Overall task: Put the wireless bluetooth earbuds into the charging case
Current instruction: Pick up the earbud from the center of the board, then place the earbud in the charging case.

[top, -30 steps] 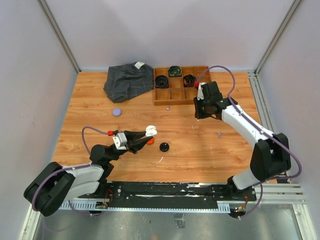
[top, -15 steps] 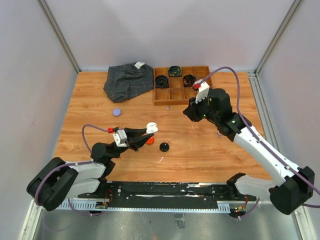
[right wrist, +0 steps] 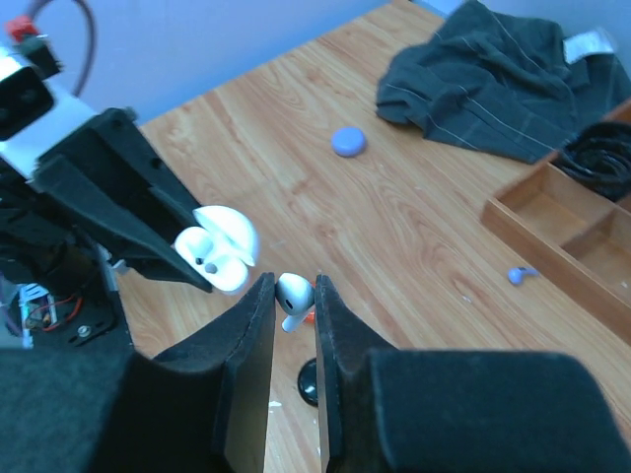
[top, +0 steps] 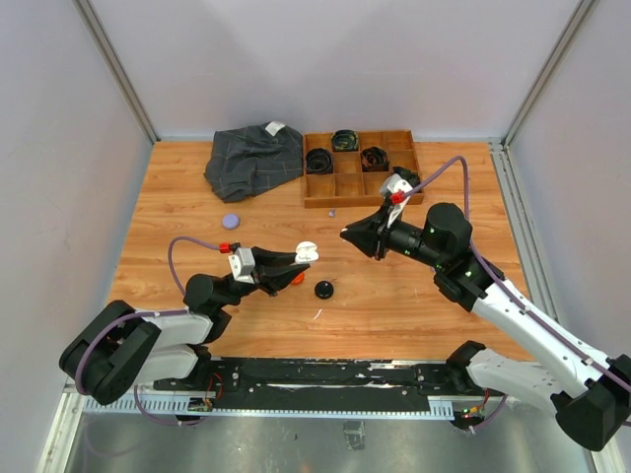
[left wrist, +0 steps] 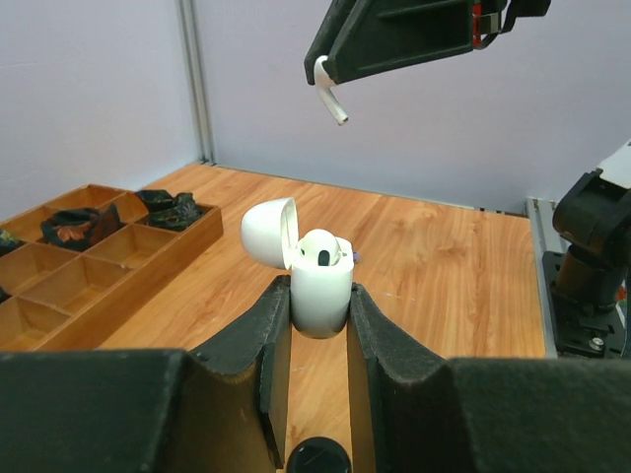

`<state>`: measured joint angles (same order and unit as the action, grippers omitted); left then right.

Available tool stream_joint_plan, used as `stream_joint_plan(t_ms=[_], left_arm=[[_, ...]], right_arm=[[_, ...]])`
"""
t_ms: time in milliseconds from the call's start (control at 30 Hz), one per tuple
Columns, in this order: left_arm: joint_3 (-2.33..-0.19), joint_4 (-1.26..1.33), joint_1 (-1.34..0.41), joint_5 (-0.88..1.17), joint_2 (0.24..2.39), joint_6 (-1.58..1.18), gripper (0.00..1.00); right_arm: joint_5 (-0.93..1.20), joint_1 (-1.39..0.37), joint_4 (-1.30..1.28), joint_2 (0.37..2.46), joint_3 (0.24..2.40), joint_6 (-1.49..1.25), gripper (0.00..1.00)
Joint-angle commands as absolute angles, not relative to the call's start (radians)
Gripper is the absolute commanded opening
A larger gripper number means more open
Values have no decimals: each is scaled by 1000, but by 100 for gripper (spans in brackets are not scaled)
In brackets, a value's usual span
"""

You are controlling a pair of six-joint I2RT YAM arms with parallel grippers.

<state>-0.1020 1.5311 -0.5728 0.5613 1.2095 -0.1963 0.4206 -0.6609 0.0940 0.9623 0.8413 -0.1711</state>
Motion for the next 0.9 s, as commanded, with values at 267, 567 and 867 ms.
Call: stream_joint_plan(t_ms=[267,567,867], left_arm=[[-166,1763,-579,652,1201,-264,0],[-188,1764,-580,688,1204,-296,0],[-192,1764,-580,687,1174,-311,0]], right_arm=[[505,-766,398,925,725,-202,18],[502,-825,490,989,704,-198,17],[512,-855,525,1040,708,-196,17]])
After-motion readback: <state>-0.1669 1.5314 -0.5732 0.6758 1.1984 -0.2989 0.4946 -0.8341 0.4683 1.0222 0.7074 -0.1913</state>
